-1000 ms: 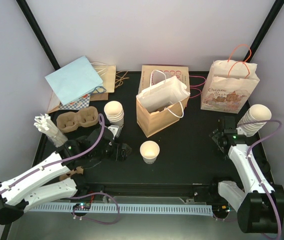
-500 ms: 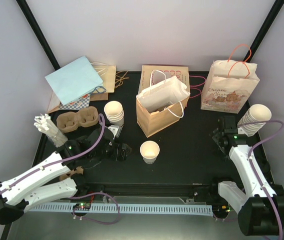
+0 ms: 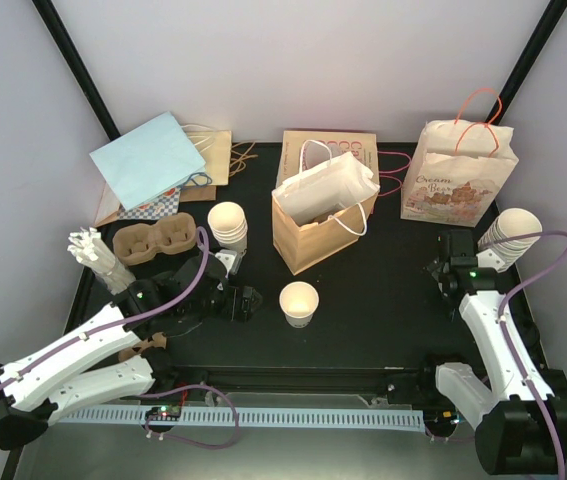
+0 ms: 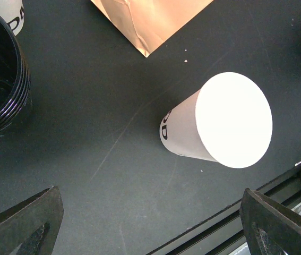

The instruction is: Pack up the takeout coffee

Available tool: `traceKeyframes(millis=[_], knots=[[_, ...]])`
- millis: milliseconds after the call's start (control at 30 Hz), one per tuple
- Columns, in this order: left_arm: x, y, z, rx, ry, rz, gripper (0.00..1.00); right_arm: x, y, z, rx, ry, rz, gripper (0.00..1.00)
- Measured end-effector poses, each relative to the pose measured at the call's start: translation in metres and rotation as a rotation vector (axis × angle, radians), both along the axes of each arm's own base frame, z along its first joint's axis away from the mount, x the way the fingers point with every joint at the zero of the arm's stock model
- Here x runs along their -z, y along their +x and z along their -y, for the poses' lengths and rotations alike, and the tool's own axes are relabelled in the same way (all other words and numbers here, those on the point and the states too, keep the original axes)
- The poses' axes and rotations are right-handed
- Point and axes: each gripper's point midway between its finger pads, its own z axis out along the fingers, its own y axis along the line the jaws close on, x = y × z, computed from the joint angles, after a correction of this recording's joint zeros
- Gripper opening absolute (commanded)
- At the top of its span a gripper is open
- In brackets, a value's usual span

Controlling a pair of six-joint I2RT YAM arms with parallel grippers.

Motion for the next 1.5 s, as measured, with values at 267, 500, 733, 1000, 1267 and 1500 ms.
traceKeyframes(millis=[267, 500, 733, 1000, 1267, 1500], knots=[[0.000, 0.000, 0.000, 0.000, 0.000, 0.000, 0.94, -0.004, 0.001, 0.006, -0.016, -0.049, -0.005, 1.00], [0.000, 0.000, 0.000, 0.000, 0.000, 0.000, 0.94, -0.005, 0.003, 0.007, -0.022, -0.062, -0.003, 1.00], [-0.001, 0.000, -0.001, 0.000, -0.004, 0.003, 0.94, -0.003, 0.002, 0.010, -0.018, -0.072, -0.022, 1.00], [-0.004, -0.001, -0.002, -0.001, -0.016, 0.013, 0.94, -0.004, 0.004, 0.019, 0.005, -0.073, -0.015, 0.96], [-0.005, -0.001, -0.003, -0.005, -0.018, 0.016, 0.94, 0.005, 0.009, 0.025, 0.015, -0.065, -0.046, 0.85], [-0.006, -0.001, -0.004, -0.002, -0.019, 0.021, 0.94, 0.008, 0.010, 0.026, 0.018, -0.060, -0.055, 0.85]])
